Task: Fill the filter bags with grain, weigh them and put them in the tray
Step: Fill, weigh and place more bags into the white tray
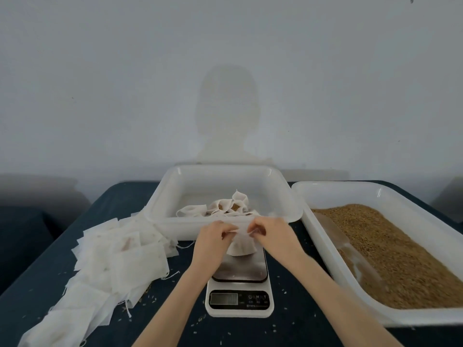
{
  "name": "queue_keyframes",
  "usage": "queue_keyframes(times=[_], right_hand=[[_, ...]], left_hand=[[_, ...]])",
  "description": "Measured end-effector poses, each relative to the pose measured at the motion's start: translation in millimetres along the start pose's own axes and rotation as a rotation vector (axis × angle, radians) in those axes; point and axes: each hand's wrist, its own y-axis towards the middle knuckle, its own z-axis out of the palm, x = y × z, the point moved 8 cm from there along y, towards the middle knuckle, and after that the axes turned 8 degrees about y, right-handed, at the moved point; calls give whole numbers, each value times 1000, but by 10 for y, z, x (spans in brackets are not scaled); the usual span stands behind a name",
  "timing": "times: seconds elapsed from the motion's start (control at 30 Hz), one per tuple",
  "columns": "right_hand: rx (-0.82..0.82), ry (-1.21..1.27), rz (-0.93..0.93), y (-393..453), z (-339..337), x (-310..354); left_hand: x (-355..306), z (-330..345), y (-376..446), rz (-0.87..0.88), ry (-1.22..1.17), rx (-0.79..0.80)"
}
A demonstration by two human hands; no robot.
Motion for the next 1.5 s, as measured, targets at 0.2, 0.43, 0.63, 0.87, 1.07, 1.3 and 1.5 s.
queue_keyframes(times=[0.2,0.43,0.63,0.87,1.07,1.3,1.5], right_hand=[[-48,136,6,-142,179,-184],[-142,348,-80,-276,154,-293],[-359,466,-7,-384,223,-516],[-609,430,-17,-584,72,-616],[-619,368,-2,-611,75,-671],[-602,376,10,-592,112,-717],[-598,376,18,-586,115,-714]], left_hand=[[131,138,-91,1,3,76],[304,2,-170,-74,-137,-7],[430,-79,-339,-143,-287,-186],[622,-139,-458,-226,-320,-291],[676,-149,-545,-232,-180,-362],[747,-106,-543,-282,-191,-358],[738,-116,-550,-284,-181,-365]])
